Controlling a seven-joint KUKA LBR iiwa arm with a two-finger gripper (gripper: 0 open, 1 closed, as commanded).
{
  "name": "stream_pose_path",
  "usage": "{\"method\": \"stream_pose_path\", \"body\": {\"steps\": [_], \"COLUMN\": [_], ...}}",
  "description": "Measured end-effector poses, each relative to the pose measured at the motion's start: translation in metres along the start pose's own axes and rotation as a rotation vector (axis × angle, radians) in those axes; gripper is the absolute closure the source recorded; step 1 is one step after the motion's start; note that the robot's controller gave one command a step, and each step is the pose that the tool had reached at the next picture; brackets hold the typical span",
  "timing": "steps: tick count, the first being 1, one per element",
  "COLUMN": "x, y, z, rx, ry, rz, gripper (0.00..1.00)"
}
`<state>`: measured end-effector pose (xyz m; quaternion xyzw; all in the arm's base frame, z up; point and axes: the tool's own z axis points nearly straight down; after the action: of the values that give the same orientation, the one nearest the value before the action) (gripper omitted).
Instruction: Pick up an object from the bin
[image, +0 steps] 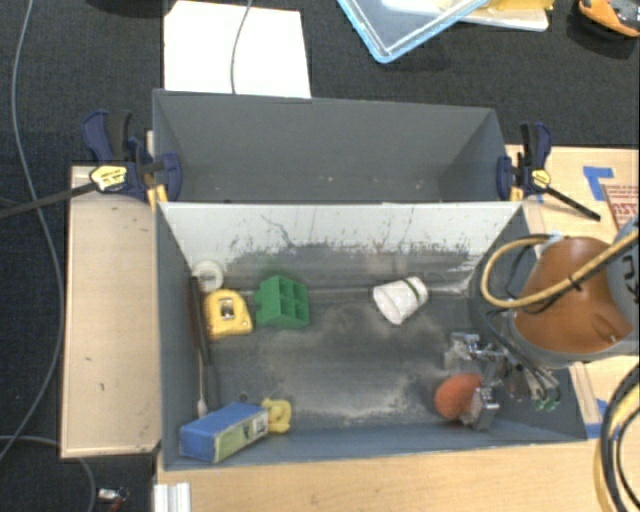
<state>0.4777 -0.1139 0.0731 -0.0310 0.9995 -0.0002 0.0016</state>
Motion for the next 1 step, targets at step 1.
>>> {"method": "stream_pose_path", "body": {"steps": [1], "x": [0.0003], "y": [0.0047], "z": [0.0027], "rx": [0.002], "ry": [-0.009], "rz": [0.274], "gripper": [1.0]}}
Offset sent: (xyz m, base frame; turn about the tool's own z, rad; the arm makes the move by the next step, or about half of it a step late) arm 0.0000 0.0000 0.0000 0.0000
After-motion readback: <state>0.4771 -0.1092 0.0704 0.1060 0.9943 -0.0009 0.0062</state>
